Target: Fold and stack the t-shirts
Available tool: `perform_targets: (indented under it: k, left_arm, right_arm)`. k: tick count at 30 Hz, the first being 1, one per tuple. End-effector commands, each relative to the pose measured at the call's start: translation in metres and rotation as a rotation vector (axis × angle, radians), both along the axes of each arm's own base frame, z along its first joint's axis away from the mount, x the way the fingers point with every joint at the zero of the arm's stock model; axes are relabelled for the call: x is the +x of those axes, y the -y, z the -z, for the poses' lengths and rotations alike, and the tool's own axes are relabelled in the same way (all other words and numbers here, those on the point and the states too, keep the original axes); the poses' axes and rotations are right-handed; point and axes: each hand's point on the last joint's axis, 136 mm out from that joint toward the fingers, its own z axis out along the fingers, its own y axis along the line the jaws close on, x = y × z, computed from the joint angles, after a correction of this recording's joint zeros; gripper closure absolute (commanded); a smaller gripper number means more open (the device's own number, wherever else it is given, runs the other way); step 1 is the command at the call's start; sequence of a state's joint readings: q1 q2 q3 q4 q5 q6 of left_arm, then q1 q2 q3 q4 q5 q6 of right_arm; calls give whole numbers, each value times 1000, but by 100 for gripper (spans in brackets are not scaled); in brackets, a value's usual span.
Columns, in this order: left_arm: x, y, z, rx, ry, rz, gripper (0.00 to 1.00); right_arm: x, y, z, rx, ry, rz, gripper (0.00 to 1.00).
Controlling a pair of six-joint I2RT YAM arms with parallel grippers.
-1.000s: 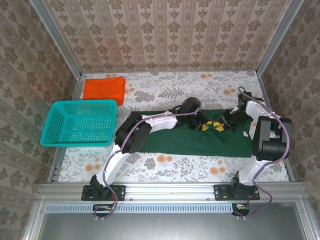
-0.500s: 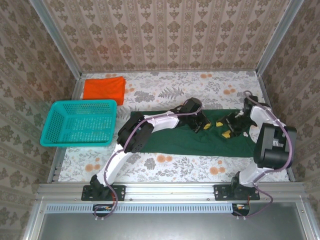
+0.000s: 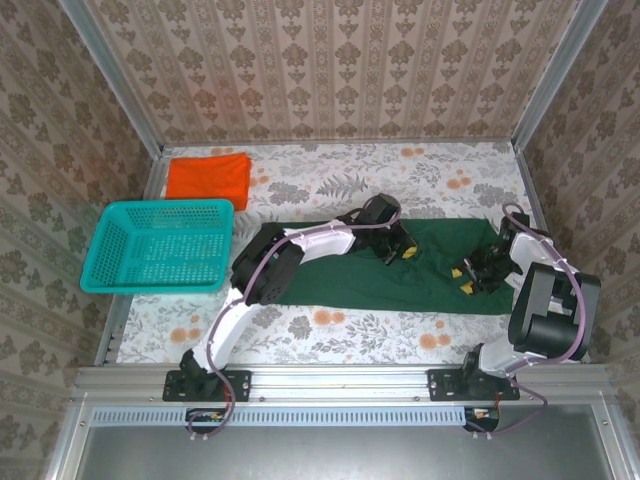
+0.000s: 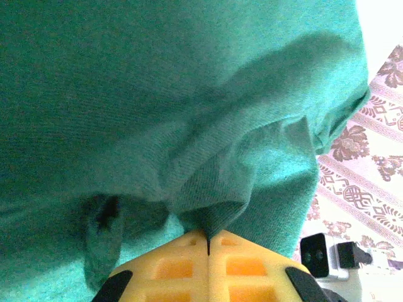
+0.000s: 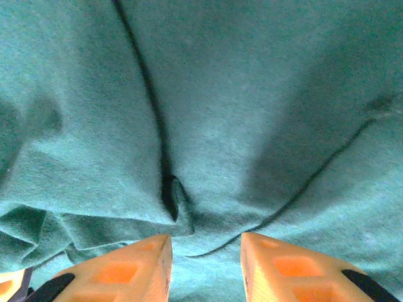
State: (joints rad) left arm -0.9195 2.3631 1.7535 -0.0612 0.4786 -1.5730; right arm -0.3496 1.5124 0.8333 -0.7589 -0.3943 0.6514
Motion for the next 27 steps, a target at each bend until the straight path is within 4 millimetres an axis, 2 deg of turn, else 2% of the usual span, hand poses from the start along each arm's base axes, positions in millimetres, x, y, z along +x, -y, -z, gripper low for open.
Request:
perform_targets:
  k: [1, 6, 16, 27]
  left_arm:
    - [1, -6, -28, -25, 36, 23, 100]
    - [1, -7, -31, -27, 41, 32, 100]
    - [-4, -7, -36, -36, 38, 50, 100]
    - [-4, -12, -33, -30, 33, 64, 100]
  right_arm:
    - [2, -2, 8, -14, -7, -30, 64]
    - [8, -9, 12, -9, -16, -66, 65]
    - [15, -6, 11, -37, -2, -75, 68]
    - [21, -7, 14, -51, 0, -93, 77]
